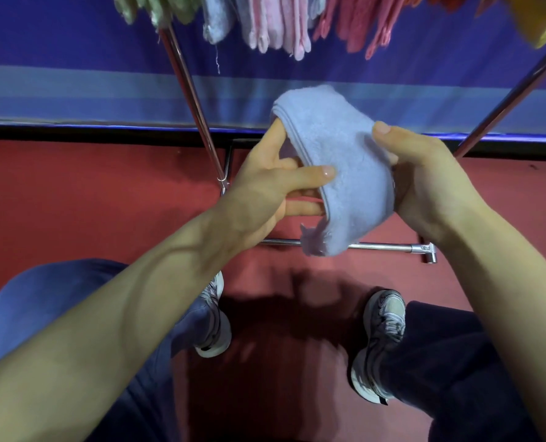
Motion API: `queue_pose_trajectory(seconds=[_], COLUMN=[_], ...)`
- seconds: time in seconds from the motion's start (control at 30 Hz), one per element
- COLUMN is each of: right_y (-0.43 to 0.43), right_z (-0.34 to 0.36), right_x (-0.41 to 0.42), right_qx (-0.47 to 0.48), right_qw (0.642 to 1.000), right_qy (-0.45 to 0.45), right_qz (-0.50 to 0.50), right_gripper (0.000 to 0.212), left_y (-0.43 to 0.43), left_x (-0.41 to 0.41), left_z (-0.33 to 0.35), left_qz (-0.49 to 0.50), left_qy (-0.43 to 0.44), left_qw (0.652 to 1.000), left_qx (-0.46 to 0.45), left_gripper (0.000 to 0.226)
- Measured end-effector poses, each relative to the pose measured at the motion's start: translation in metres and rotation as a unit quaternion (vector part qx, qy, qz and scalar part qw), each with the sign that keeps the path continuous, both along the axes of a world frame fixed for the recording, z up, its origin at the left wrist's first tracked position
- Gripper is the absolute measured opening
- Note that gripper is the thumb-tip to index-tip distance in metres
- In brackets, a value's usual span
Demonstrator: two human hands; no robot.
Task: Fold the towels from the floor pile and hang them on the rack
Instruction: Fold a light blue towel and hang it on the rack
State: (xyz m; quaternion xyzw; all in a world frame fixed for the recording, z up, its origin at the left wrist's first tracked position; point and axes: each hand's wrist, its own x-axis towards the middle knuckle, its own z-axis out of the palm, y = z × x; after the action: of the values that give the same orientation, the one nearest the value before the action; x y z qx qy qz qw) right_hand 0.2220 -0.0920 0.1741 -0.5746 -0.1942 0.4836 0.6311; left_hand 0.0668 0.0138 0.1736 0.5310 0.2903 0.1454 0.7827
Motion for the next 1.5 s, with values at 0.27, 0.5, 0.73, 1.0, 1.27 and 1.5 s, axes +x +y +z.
queue_pose_trajectory(seconds=[0.27, 0.5, 0.73, 1.0, 1.27, 1.5], right_y=[-0.003, -0.004, -0.004, -0.007, -0.045, -0.076], right_z=[0.001, 0.004, 0.003, 0.023, 0.100, 0.177], right_x=[0.002, 0.000, -0.008, -0.019, -0.042, -0.060], right_qx=[0.013, 0.079, 0.043, 0.003, 0.047, 0.039], right_qw=[0.995, 0.979, 0.974, 0.993, 0.991, 0.997], right_qy=[0.059, 0.156, 0.180, 0.108, 0.091, -0.016], right_qz=[0.075, 0.104, 0.131, 0.047, 0.087, 0.067], right_gripper=[0.048, 0.044, 0.041, 0.042, 0.046, 0.040], left_y=[0.014, 0.003, 0.012, -0.012, -0.023, -0.045], left_x=[0.001, 0.006, 0.003, 0.005, -0.017, -0.026], left_z=[0.002, -0.019, -0.035, -0.015, 0.057, 0.162], left_qz=[0.065, 0.105, 0.169, 0.086, 0.061, 0.027], left_qy=[-0.021, 0.165, 0.097, -0.017, -0.070, -0.029], left_qw=[0.976, 0.980, 0.880, 0.805, 0.713, 0.631], left_qx=[-0.209, 0.050, 0.434, 0.587, 0.695, 0.775], left_gripper=[0.030, 0.030, 0.064, 0.057, 0.047, 0.039])
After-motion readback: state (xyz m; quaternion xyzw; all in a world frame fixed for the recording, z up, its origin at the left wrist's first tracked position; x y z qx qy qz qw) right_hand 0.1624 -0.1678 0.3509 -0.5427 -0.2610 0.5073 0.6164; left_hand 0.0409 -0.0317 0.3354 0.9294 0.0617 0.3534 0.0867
